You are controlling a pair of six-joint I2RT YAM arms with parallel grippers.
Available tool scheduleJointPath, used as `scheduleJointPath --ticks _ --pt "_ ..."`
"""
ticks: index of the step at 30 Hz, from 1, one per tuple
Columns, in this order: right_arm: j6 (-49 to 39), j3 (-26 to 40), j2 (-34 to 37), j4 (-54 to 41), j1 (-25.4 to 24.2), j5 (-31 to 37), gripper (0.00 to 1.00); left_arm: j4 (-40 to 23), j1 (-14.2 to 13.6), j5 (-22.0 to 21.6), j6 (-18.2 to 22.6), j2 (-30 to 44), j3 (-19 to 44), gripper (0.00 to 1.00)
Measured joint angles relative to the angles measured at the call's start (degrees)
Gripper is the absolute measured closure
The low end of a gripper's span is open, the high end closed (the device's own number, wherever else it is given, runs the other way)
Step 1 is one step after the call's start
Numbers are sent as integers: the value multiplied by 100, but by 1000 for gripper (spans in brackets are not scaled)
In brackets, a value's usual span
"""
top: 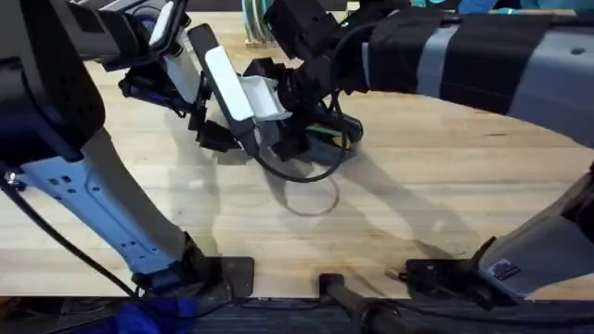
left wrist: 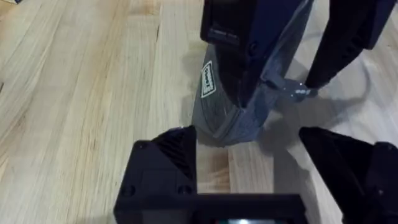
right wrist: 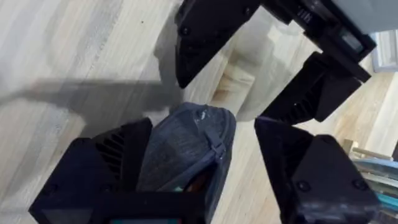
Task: Unzip the bag, pick up the pens from the table one at a time and place them inside, then zip the bag closed.
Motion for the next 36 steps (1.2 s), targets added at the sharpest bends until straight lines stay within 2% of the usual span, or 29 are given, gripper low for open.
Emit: scheduleJointPath --ticks 17,20,21,24,27,28,30,36 --pt "-17 0 0 70 -50 -16 4 0 0 0 1 0 0 8" --pt "-20 1 0 74 -50 -16 46 0 0 0 1 0 0 8" --pt "-20 -1 0 72 -50 -16 78 0 0 0 1 0 0 8" --pt "-53 1 0 80 -50 -16 370 0 0 0 1 0 0 8" --pt "-57 1 0 80 -50 -16 799 0 0 0 1 0 0 8" --pt "-50 0 0 83 -50 -16 914 0 0 0 1 0 0 8" --pt "-55 1 0 106 -50 -16 962 0 0 0 1 0 0 8" --pt "-59 1 0 107 -50 -17 967 0 0 0 1 0 0 8"
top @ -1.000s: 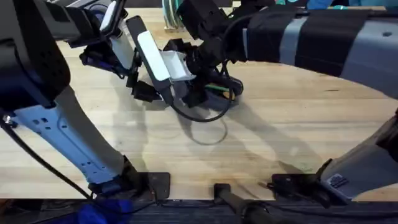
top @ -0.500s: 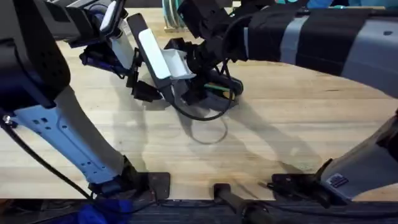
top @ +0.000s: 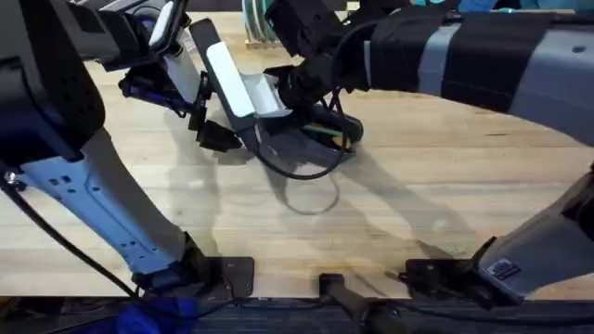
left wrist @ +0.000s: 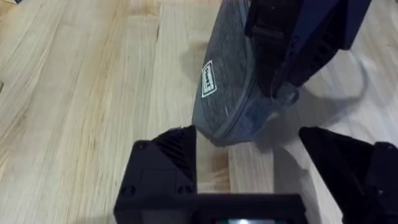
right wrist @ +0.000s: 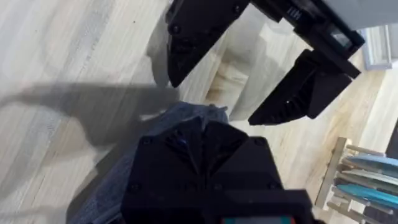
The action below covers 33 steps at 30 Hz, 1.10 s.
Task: Unzip the bag, pick up the pens from the table one at a time and place them inside, then zip the bag closed.
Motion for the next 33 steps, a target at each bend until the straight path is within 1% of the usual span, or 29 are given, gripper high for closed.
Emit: scheduleJointPath --ticks 10,19,23,33 --pt "83 0 0 -7 -10 -62 967 0 0 0 0 0 0 8" --pt "307 0 0 -11 -311 -834 967 -2 0 3 0 0 0 8" --pt "398 -2 0 -17 -442 -1140 967 0 -20 86 0 0 0 8" --pt "663 -2 0 -24 -715 -1804 967 61 -243 221 0 0 0 8"
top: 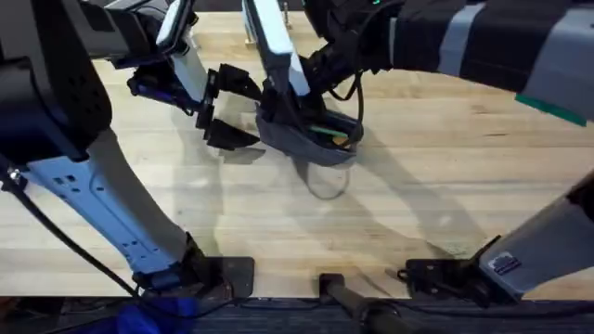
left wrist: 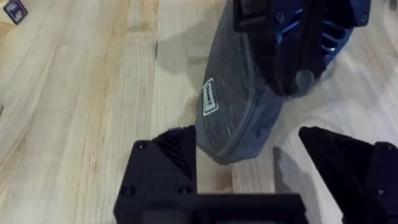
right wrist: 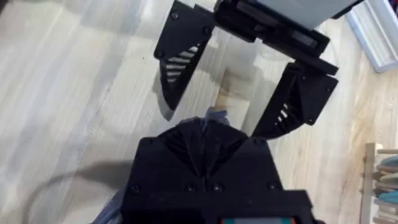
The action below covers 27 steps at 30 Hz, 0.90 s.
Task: Unzip the bag, pick up the pens from the table one at a time and place them inside, then zip the bag closed.
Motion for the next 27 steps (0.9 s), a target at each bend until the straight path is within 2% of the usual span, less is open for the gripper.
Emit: scheduleJointPath --ticks 11,18,27 --pt "249 2 0 0 -243 -593 967 20 -6 140 0 0 0 8" --pt "325 0 0 0 -260 -683 968 -63 -4 164 0 0 -29 8" --pt "439 1 0 0 -260 -688 969 115 -10 178 0 0 -372 8"
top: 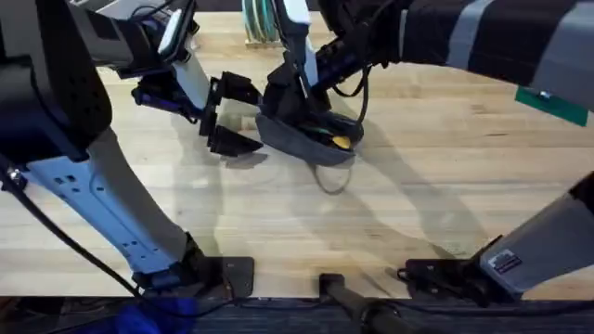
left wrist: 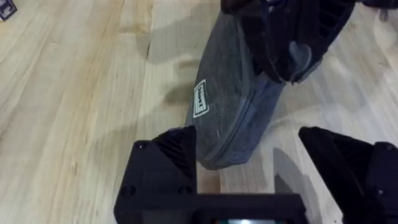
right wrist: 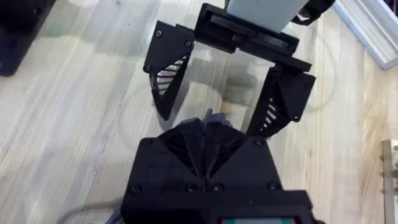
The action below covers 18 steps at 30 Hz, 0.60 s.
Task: Unzip the bag, pick up the pens from the table one at a time and place them inside, then zip the bag closed.
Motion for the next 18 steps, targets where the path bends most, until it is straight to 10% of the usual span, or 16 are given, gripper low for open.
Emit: scheduleJointPath --ticks 18 --pt "19 -1 0 0 0 -15 968 250 -263 33 0 0 -41 6"
